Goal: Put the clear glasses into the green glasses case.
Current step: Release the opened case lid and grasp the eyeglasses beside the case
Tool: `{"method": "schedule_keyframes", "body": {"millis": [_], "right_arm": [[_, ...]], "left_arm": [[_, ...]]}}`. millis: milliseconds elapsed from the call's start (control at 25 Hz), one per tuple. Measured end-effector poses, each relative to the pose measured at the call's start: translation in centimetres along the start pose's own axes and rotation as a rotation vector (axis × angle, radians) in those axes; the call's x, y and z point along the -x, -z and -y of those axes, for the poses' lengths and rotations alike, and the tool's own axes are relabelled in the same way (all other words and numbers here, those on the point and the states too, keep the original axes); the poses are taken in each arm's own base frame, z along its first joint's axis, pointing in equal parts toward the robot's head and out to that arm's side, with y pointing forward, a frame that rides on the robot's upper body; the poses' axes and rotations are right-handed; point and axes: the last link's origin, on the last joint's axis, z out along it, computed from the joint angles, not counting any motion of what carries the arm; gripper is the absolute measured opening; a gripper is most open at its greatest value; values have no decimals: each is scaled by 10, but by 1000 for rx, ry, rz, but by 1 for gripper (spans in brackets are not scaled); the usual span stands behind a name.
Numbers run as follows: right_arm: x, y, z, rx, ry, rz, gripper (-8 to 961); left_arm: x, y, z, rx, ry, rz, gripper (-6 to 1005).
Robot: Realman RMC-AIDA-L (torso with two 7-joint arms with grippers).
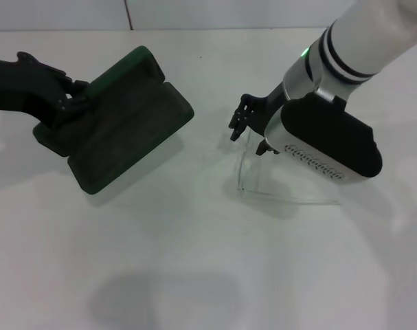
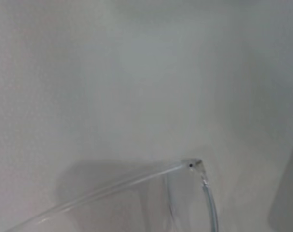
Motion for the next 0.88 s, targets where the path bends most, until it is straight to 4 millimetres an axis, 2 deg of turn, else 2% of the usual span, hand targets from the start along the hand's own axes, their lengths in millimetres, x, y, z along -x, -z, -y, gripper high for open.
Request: {"method": "schedule_keyframes", "body": {"millis": [880], "right_arm": [[-2,-20,-1,21,-7,-1,440]], "left_arm": [[5,-1,-3,8,2,4,209]]}}
